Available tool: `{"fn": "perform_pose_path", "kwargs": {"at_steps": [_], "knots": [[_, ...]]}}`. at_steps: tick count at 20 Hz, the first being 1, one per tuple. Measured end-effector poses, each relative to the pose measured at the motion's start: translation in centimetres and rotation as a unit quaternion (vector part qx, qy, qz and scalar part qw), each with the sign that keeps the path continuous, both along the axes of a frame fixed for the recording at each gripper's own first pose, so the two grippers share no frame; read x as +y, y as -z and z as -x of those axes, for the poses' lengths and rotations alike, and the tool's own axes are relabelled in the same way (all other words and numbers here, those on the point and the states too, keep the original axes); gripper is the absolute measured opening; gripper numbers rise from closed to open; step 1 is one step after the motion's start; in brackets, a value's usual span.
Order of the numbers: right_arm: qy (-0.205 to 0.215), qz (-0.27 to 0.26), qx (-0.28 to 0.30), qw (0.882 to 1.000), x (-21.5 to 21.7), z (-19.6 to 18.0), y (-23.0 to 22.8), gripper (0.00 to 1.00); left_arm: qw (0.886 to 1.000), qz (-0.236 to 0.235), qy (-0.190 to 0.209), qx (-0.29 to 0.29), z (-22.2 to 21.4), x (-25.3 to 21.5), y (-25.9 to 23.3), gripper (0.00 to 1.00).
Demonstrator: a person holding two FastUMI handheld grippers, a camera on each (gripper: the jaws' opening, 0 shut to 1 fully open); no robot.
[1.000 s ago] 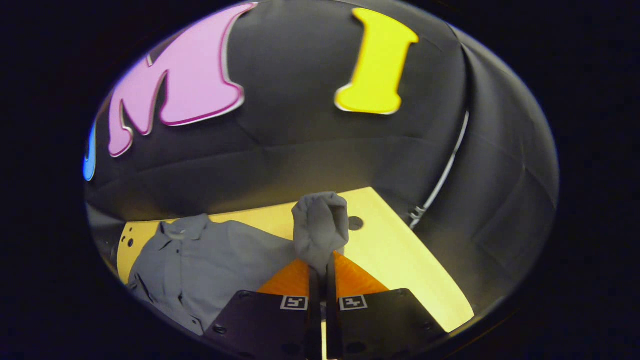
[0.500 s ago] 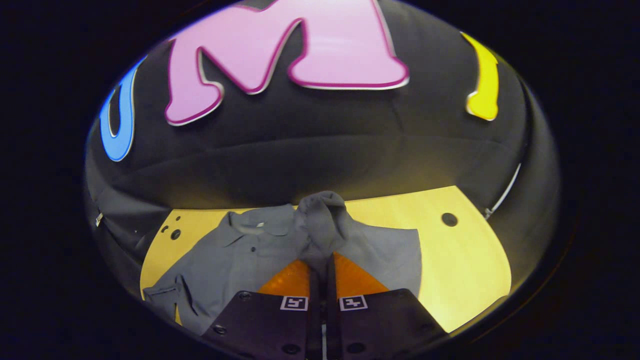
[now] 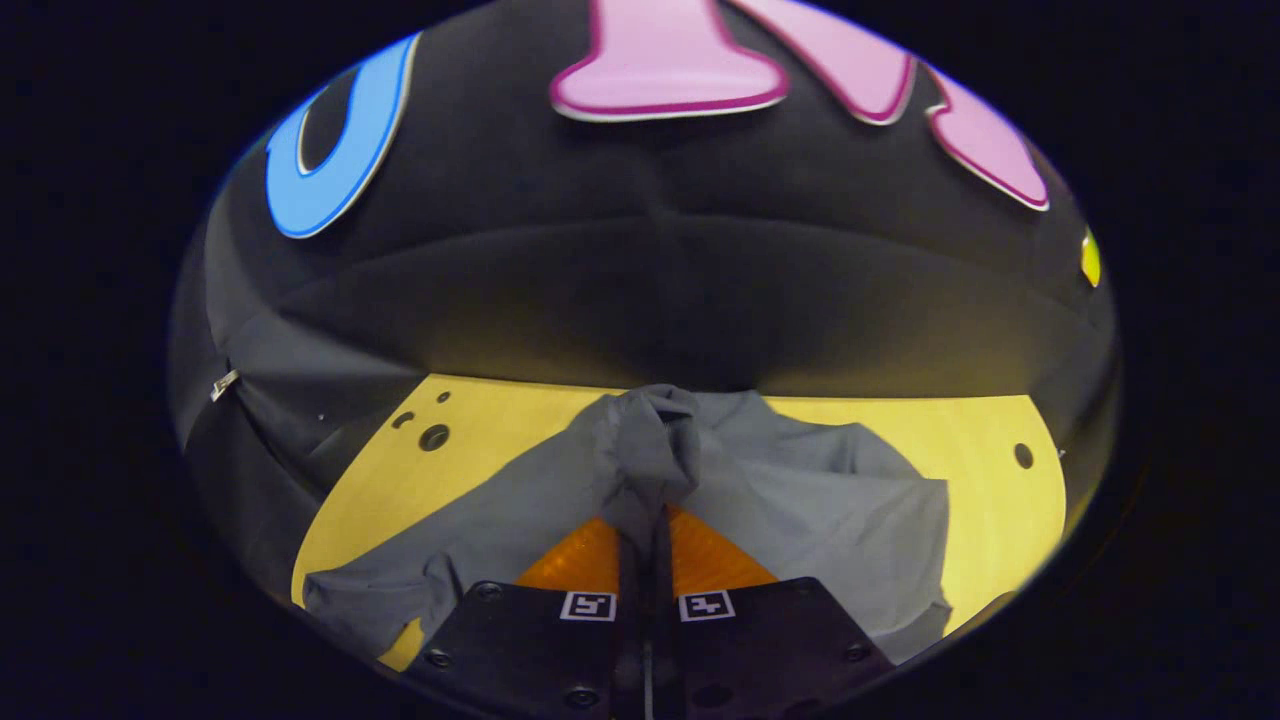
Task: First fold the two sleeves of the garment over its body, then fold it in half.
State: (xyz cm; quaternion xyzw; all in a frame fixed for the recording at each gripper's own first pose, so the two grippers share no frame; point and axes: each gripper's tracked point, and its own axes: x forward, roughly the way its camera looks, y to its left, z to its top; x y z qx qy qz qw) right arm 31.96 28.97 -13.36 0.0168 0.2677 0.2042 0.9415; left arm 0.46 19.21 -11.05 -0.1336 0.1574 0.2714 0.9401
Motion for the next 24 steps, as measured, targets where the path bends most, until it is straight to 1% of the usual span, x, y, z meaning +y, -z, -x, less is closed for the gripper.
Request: {"fn": "perform_pose_path", "kwargs": {"at_steps": [3, 7, 8, 9, 10, 11, 12, 13, 15, 16, 17, 18, 19, 21, 24], "knots": [[-0.039, 0.0, 0.004, 0.999, 5.8, 0.9, 2.1, 0.08, 1.0, 0.002, -0.018, 0.006, 0.6, 1.3, 0.2, 0.98], [-0.072, 0.019, 0.015, 0.997, 10.4, 2.3, 5.4, 0.09, 0.999, 0.01, -0.041, 0.005, 1.8, 3.0, 1.0, 0.98], [-0.076, 0.023, 0.011, 0.997, 11.2, 2.7, 5.8, 0.11, 0.999, 0.011, -0.047, 0.007, 2.2, 3.4, 1.4, 0.98], [-0.08, 0.028, 0.007, 0.996, 11.8, 2.8, 6.1, 0.2, 0.999, 0.012, -0.052, 0.009, 2.6, 3.7, 1.6, 0.98], [-0.083, 0.032, 0.004, 0.996, 12.3, 2.8, 6.7, 0.24, 0.998, 0.011, -0.057, 0.014, 3.1, 3.8, 2.0, 0.98], [-0.087, 0.038, 0.006, 0.995, 12.7, 3.0, 7.2, 0.22, 0.998, 0.01, -0.063, 0.019, 3.7, 4.0, 2.4, 0.98], [-0.091, 0.039, 0.011, 0.995, 12.6, 3.6, 7.4, 0.24, 0.997, 0.009, -0.067, 0.022, 4.3, 4.2, 2.7, 0.98], [-0.093, 0.039, 0.014, 0.995, 12.6, 3.9, 7.5, 0.36, 0.997, 0.011, -0.072, 0.023, 4.6, 4.3, 3.0, 0.98], [-0.096, 0.029, 0.009, 0.995, 12.3, 4.7, 6.8, 0.74, 0.996, 0.021, -0.08, 0.027, 5.3, 4.8, 4.3, 0.98], [-0.096, 0.027, 0.005, 0.995, 11.5, 5.4, 6.1, 0.78, 0.995, 0.029, -0.085, 0.031, 5.7, 4.9, 5.1, 0.98], [-0.094, 0.028, 0.0, 0.995, 10.8, 6.0, 5.4, 0.86, 0.995, 0.038, -0.091, 0.034, 6.1, 5.2, 5.9, 0.98], [-0.092, 0.029, -0.008, 0.995, 10.0, 6.5, 4.4, 0.89, 0.994, 0.049, -0.095, 0.033, 6.4, 5.2, 6.8, 0.98], [-0.089, 0.031, -0.019, 0.995, 8.7, 7.2, 3.3, 1.0, 0.993, 0.061, -0.097, 0.033, 6.3, 5.6, 7.7, 0.98], [-0.085, 0.035, -0.038, 0.995, 6.5, 8.3, 1.1, 1.0, 0.992, 0.081, -0.095, 0.036, 6.1, 6.1, 9.2, 0.98], [-0.078, 0.041, -0.069, 0.994, 2.0, 10.2, -2.1, 1.0, 0.988, 0.111, -0.097, 0.047, 5.1, 7.2, 11.6, 0.97]]}}
